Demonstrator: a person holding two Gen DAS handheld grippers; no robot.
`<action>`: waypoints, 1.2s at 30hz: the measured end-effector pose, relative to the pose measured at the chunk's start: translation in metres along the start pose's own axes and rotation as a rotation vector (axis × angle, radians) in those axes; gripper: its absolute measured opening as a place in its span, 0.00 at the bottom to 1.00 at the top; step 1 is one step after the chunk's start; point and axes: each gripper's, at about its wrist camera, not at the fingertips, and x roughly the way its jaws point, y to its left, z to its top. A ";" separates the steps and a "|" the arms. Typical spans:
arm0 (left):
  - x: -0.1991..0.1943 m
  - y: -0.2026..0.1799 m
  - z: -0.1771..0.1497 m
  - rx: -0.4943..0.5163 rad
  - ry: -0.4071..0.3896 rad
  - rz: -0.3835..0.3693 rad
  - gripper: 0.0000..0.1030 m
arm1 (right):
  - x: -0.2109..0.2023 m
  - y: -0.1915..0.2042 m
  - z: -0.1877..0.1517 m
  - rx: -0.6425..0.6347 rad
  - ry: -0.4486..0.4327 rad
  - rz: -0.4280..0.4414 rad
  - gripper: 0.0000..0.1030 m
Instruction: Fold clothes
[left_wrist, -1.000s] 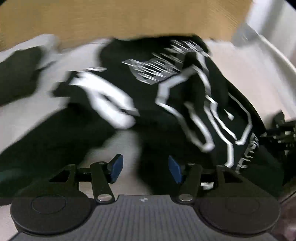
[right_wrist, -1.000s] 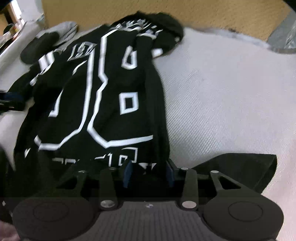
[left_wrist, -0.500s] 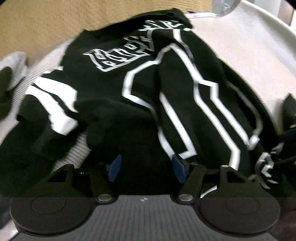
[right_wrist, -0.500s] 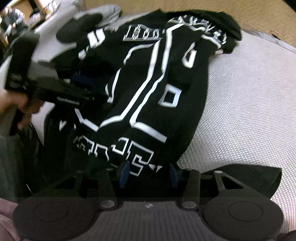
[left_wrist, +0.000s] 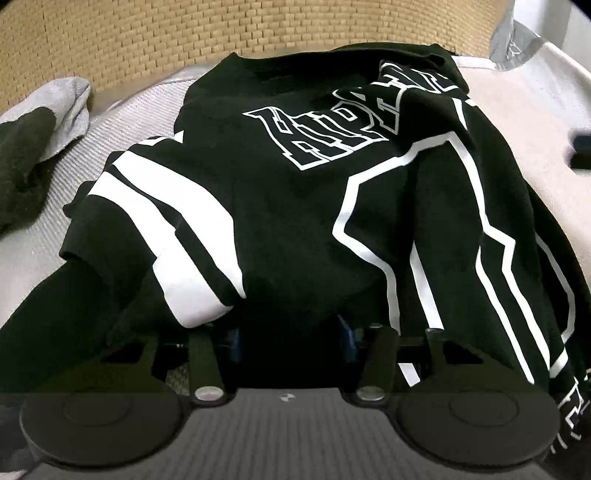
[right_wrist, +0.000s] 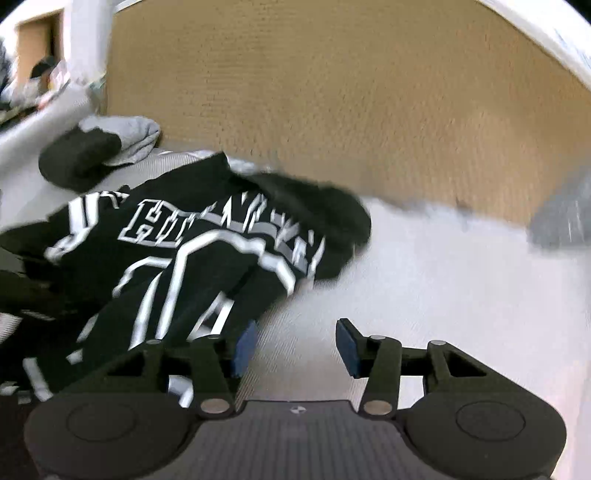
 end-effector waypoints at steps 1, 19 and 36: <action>0.002 0.000 0.002 -0.004 0.002 -0.002 0.51 | 0.010 0.003 0.006 -0.046 -0.023 -0.012 0.50; 0.006 0.006 0.002 0.082 -0.020 -0.029 0.53 | 0.114 -0.022 0.074 -0.152 -0.143 -0.140 0.05; 0.010 0.013 0.009 0.141 -0.045 -0.030 0.51 | 0.205 -0.078 0.152 0.001 -0.079 -0.133 0.05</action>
